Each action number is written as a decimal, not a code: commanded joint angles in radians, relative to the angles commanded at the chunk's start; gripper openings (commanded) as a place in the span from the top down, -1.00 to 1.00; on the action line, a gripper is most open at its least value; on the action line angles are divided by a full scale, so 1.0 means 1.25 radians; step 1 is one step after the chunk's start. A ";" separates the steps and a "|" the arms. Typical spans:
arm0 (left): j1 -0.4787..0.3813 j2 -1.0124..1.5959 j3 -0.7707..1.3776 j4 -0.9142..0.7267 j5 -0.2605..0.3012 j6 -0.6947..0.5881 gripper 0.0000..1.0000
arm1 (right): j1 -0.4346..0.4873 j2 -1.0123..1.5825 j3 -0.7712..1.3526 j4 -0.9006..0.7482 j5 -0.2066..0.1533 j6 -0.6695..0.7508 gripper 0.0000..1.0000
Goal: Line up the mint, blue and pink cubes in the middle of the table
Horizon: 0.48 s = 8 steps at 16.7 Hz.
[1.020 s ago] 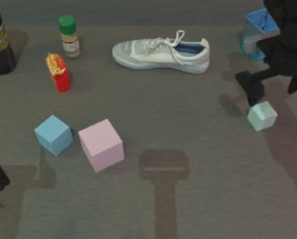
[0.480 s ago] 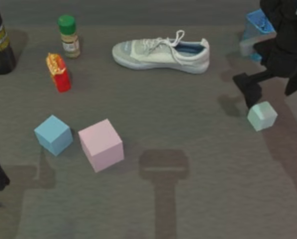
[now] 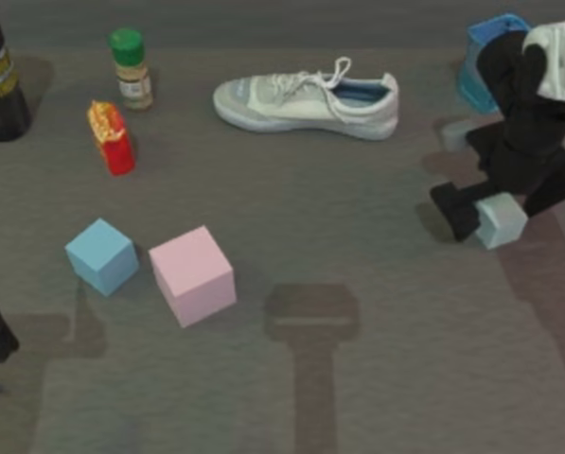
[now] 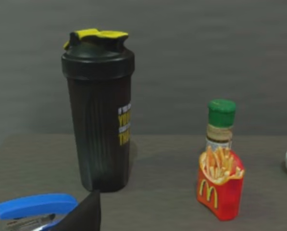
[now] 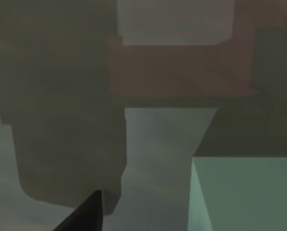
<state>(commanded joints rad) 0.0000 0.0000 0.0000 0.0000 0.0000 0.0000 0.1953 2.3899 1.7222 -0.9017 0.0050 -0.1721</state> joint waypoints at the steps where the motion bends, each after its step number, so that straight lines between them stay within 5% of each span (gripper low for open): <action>1: 0.000 0.000 0.000 0.000 0.000 0.000 -1.00 | 0.000 0.002 -0.003 0.004 0.000 0.000 -1.00; 4: 0.000 0.000 0.000 0.000 0.000 0.000 -1.00 | 0.000 0.002 -0.003 0.004 0.000 0.000 -1.00; 8: 0.000 0.000 0.000 0.000 0.000 0.000 -1.00 | 0.000 0.002 -0.003 0.004 0.000 0.000 -0.40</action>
<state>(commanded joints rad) 0.0000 0.0000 0.0000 0.0000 0.0000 0.0000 0.1954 2.3926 1.7188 -0.8969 0.0051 -0.1720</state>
